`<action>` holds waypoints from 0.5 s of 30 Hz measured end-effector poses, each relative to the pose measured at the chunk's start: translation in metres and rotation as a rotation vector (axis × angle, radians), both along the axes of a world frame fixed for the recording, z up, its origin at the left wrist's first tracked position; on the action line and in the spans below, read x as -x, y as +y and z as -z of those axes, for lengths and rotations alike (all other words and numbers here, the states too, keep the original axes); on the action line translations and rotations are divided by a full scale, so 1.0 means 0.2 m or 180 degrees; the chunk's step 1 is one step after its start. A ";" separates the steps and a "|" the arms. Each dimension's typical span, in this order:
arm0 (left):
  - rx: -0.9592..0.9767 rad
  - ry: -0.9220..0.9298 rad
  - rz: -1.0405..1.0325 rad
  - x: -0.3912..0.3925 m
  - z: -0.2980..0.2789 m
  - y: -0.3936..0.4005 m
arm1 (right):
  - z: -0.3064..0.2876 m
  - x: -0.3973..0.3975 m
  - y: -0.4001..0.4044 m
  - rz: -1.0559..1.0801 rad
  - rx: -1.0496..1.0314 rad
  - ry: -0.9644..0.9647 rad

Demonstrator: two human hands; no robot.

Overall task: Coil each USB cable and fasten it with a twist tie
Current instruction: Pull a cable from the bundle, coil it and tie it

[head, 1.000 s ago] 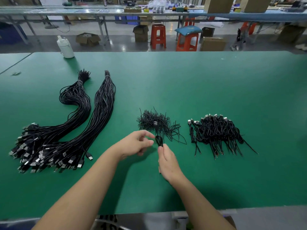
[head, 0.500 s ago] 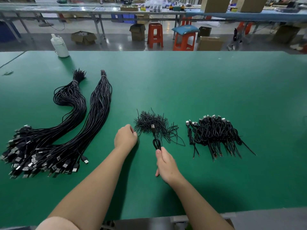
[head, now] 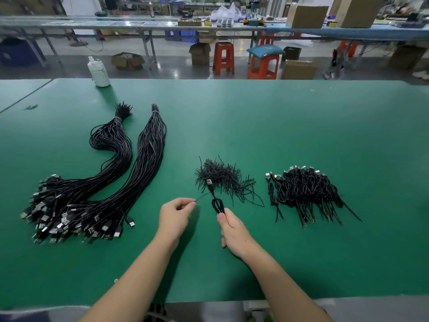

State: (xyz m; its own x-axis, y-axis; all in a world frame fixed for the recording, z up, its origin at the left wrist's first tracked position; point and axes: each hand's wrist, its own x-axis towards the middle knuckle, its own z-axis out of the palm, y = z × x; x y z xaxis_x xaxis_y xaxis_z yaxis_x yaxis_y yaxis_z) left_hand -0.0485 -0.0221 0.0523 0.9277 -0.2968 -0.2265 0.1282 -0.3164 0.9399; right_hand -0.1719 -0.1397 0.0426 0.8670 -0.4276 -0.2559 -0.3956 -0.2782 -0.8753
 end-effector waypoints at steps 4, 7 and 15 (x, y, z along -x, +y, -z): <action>0.0136 0.0065 0.0363 0.12 -0.01 -0.02 | 0.01 -0.02 0.09 0.0114 -0.0643 -0.0269; -0.0146 -0.0383 0.0630 0.16 -0.02 -0.02 | 0.00 -0.02 0.10 0.0273 -0.0859 -0.0412; -0.1334 -0.4097 0.1462 0.18 -0.05 0.05 | -0.04 -0.03 0.06 0.0401 -0.0722 -0.0160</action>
State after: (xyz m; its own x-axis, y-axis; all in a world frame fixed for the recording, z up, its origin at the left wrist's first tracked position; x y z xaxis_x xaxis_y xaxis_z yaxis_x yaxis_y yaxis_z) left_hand -0.0846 -0.0122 0.0625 0.3923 -0.7446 0.5401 -0.9153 -0.3740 0.1491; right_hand -0.1658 -0.1281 0.0509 0.8246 -0.4695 -0.3155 -0.3691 -0.0240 -0.9291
